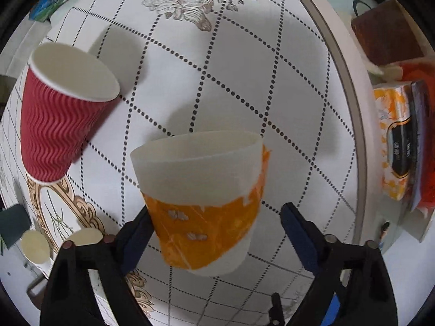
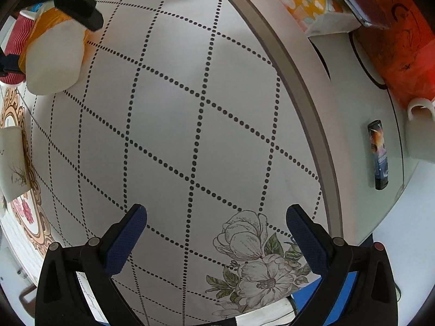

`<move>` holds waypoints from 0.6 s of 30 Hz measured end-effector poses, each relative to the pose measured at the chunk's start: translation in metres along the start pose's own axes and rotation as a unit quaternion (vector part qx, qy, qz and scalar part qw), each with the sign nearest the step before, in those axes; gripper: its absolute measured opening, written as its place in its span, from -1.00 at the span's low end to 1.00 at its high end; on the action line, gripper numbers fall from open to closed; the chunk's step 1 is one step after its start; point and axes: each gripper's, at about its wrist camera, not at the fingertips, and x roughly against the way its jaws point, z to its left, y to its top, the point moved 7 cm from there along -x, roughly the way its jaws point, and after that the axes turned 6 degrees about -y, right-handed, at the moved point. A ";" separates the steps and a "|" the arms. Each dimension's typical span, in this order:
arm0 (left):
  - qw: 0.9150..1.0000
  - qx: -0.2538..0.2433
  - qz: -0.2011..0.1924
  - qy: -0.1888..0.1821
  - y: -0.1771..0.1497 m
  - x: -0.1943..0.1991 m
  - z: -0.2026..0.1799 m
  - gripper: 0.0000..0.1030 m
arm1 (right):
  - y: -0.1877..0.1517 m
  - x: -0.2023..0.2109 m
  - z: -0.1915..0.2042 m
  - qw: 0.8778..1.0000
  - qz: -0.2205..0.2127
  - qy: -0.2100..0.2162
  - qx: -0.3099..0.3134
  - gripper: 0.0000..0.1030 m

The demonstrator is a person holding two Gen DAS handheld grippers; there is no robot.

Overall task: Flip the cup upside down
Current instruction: 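Close the left gripper around the orange-banded cup, then lift the orange-banded cup off the table with the left gripper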

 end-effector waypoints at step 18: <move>0.998 -0.027 -0.036 0.041 -0.029 -0.005 0.005 0.31 | 0.005 -0.030 -0.035 1.000 0.022 0.015 -0.017 1.00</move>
